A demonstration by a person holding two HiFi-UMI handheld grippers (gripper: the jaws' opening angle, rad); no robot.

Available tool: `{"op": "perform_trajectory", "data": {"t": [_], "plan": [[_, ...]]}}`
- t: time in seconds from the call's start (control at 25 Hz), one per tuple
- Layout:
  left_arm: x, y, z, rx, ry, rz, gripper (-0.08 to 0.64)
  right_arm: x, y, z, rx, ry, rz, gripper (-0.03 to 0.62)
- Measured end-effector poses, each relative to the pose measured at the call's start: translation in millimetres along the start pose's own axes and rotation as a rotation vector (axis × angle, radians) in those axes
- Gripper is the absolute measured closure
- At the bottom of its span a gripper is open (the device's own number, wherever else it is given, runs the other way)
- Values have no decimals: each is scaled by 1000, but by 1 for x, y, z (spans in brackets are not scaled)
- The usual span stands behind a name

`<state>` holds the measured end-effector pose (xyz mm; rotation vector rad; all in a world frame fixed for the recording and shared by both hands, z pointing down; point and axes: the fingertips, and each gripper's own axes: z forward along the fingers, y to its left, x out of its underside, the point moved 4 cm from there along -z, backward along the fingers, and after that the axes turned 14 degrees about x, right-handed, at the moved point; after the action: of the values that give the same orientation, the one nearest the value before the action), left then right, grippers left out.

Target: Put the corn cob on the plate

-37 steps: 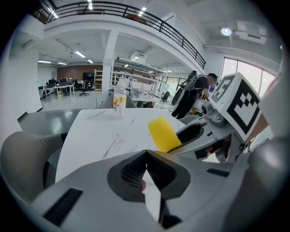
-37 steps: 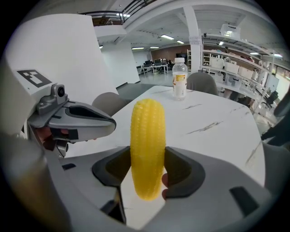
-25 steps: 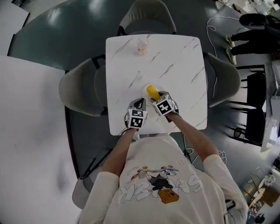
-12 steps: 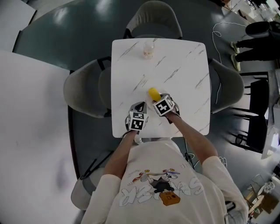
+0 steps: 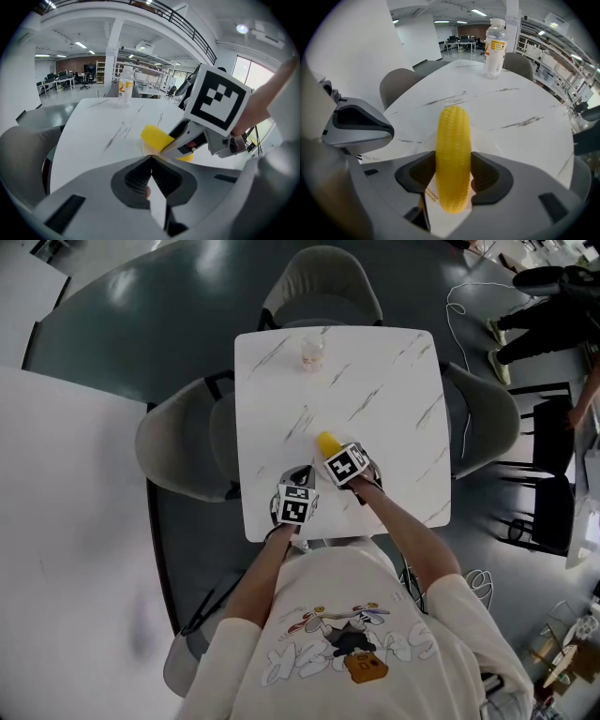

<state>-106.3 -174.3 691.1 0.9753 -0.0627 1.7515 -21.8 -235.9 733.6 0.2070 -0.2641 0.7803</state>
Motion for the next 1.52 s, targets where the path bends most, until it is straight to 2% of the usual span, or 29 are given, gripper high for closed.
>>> {"op": "perform_trajectory", "data": {"t": [0.12,0.24,0.44,0.52,0.72,0.88,1.04,1.32,1.52], "plan": [[3,1,1,-2,33,-14,554,2,-2,-4,-21,22,24,370],[3,0,1,0,38,-16,554,17,-12,-12,1,94,45,370],[6,-2,2,9,27,-17,554,16,-8,-21,-47,31,114,370],[5,-2,1,9,21,-17,554,6,1,-26,-98,-23,145,370],[5,-11,-4,16,-8,-24,554,22,-14,-32,8,-12,133,370],[-1,-10,-12,9,-40,-41,554,15,-15,-41,12,-54,176,370],[1,-11,-20,5,-49,-42,554,18,-14,-50,36,-83,180,370],[-6,-20,-38,28,-86,-39,554,17,-12,-75,47,-169,239,370],[-17,-25,-49,34,-127,-37,554,12,-4,-92,36,-229,194,371]]}}
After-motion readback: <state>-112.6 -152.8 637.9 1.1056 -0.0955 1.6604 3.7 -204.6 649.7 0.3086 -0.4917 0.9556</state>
